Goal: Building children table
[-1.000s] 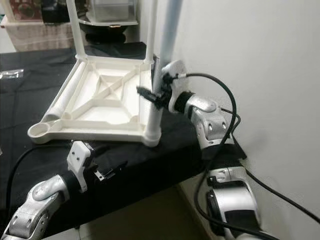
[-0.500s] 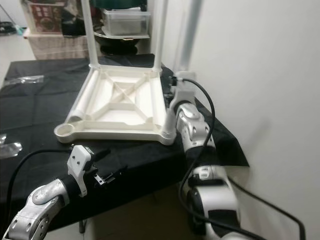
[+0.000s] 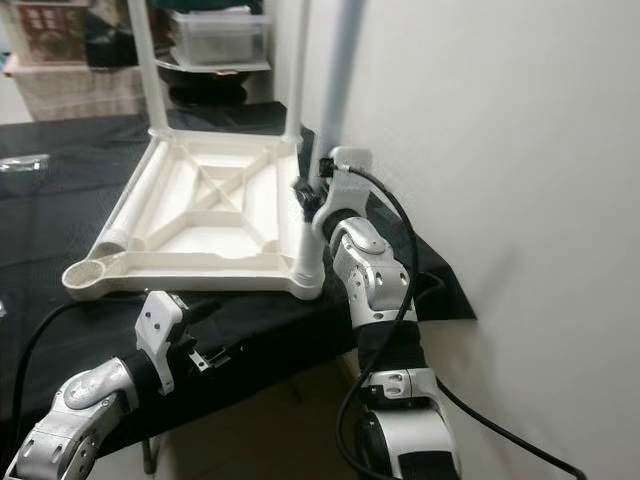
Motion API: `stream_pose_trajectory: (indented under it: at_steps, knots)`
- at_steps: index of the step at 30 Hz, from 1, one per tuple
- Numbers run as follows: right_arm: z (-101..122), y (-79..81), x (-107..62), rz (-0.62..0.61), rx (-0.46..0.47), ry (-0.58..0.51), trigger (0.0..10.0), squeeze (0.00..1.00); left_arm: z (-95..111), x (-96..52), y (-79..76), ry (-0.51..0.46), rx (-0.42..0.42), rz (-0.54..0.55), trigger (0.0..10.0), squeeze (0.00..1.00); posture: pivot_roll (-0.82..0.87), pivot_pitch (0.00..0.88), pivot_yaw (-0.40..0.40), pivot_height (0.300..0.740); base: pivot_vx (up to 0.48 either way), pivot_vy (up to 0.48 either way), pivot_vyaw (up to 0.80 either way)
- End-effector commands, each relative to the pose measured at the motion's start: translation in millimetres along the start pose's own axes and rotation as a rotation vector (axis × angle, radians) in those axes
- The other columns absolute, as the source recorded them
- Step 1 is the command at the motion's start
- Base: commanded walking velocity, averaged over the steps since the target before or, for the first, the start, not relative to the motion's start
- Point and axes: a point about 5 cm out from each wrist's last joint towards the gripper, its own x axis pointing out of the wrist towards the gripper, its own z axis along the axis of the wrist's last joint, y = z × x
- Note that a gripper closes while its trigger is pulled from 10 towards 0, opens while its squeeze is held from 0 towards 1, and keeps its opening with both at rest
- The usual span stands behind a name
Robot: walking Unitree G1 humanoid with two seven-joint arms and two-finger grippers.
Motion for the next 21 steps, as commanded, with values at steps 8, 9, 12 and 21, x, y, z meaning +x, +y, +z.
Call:
stream_pose_trajectory:
  at_steps: [8,9,12,21]
  knots:
    - [11.3,6.0,-34.1,0.634,-0.057,0.025,10.0,0.00,-4.3,-0.6,-1.6,0.013,-0.017,-0.003,10.0,0.00,0.06,0.000,-0.112,0.740,0.000,0.000,0.00]
    - [3.8,3.5,-38.5,0.683,-0.100,0.066,10.0,0.00,-4.4,-1.2,-1.5,0.014,-0.017,-0.002,10.0,0.00,0.06,0.000,-0.110,0.740,0.000,0.000,0.00]
    - [-12.3,-3.4,-44.7,0.766,-0.160,0.145,10.0,0.00,-4.4,-2.1,-1.4,0.016,-0.017,-0.004,10.0,0.00,0.06,0.000,-0.107,0.740,0.000,0.000,0.00]
    - [-31.8,-13.2,-31.8,0.634,-0.186,0.236,0.0,0.00,-3.0,-0.5,-0.9,0.014,-0.012,-0.007,10.0,0.00,0.06,0.000,-0.105,0.740,0.000,0.000,0.00]
